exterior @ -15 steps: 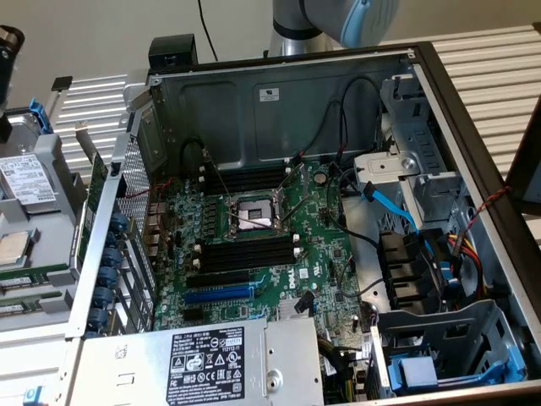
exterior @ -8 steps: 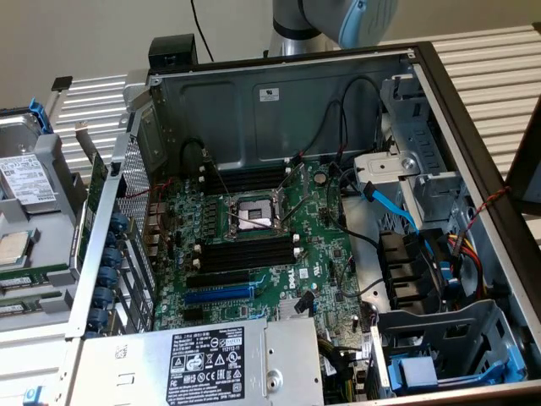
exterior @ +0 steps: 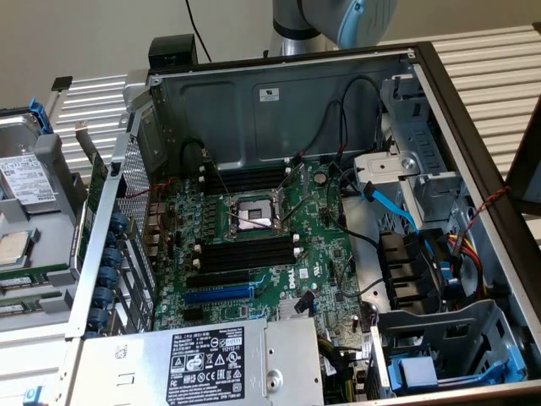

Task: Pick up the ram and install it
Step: 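Reach for the ram, then pick up the ram and move it above insertion slot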

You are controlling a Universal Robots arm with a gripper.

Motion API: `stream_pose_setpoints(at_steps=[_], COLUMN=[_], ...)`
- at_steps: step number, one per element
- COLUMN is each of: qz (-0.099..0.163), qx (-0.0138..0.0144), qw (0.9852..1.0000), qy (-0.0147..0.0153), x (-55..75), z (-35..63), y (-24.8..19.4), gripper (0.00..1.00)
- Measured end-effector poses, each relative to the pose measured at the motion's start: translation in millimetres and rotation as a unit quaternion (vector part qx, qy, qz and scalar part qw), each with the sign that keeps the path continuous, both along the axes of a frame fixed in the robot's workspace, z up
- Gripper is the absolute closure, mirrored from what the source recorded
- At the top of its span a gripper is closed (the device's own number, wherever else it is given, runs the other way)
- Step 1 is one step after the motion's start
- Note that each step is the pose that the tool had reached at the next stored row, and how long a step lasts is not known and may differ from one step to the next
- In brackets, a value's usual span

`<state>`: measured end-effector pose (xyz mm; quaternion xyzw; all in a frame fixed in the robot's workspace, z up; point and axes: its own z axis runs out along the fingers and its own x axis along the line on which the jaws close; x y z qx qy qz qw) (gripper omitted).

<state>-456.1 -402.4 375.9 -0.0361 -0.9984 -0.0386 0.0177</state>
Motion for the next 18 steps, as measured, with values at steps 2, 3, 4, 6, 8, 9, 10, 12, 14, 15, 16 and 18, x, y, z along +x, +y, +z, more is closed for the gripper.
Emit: stream_pose_setpoints(at_steps=[2, 3, 4, 6, 8, 9, 10, 12, 14, 15, 16, 18], qz=[0.0, 0.0, 0.0, 0.001, 0.003, 0.005, 0.006, 0.01, 0.016, 0.024, 0.033, 0.052], qx=[-0.0001, -0.0001, -0.0001, -0.0001, -0.0001, -0.0001, -0.0001, -0.0001, -0.0001, -0.0001, -0.0001, -0.0001], qw=[1.0, 1.0, 1.0, 1.0, 1.0, 1.0, 1.0, 1.0, 0.9999, 0.9997, 0.9994, 0.9986], qy=[0.0, -0.0001, -0.0001, -0.0003, -0.0003, -0.0003, -0.0003, -0.0003, -0.0003, -0.0004, -0.0004, -0.0003], x=[-3.0, -3.0, -3.1, -4.1, -5.0, -5.8, -6.5, -7.9, -9.2, -9.2, -9.3, -9.3], z=[-0.1, -0.1, -0.1, -0.2, -0.1, -0.2, -0.2, -0.1, -0.1, -0.3, -0.2, -0.2], y=[0.0, 0.0, 0.0, 0.0, 0.0, 0.0, 0.0, 0.0, 0.1, 0.1, 0.0, 0.0], gripper=[0.89, 0.89, 0.89, 0.89, 0.89, 0.89, 0.89, 0.89, 0.89, 0.89, 0.89, 0.89])
